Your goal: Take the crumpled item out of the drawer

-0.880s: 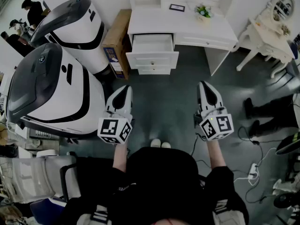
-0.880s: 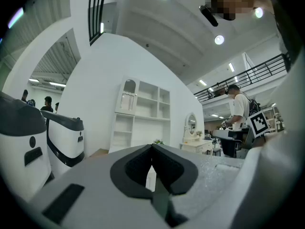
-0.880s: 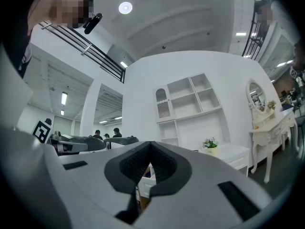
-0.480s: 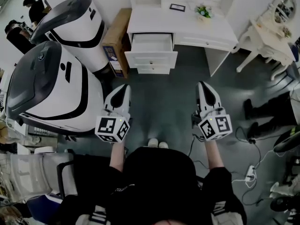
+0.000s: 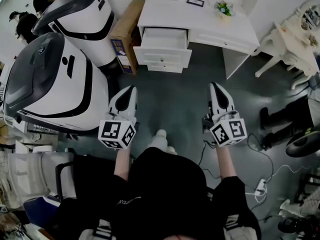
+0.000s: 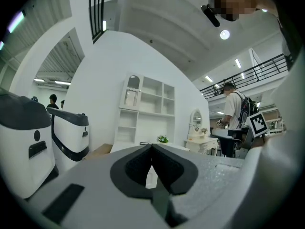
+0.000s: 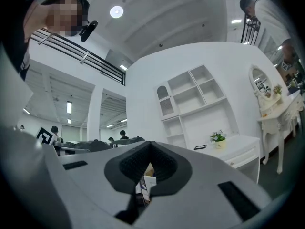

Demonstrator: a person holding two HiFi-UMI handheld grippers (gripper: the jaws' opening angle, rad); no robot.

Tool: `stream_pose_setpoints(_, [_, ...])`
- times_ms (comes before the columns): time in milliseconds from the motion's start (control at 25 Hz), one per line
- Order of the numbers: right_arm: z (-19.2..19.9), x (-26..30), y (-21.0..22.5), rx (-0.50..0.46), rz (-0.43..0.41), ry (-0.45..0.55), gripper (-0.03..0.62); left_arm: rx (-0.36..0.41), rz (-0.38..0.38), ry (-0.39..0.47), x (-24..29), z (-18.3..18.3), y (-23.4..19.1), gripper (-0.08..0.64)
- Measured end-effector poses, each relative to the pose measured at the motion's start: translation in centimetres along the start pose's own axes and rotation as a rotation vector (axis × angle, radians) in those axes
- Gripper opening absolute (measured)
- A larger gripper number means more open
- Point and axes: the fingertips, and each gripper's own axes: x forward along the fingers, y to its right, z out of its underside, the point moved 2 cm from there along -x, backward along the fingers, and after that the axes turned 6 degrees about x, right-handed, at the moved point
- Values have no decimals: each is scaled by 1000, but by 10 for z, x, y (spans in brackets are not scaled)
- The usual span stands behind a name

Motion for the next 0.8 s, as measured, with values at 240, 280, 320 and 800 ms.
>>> stream_pose_setpoints(240, [10,40,23,35,6,-17,-8,-23,3,-22,42,11,-14,-3])
stream_pose_setpoints(280, [12,49,28,45,6,-16,-8,-27,5,-26,51,13,-19,-2])
stream_pose_setpoints(320, [14,58,33,52,5,-17,-8,-31,7,-29,61,15,-23,-3])
stream_pose_setpoints(800, [39,179,71,47,20,-89,-8,-91,46,-79,165,36,-93,-3])
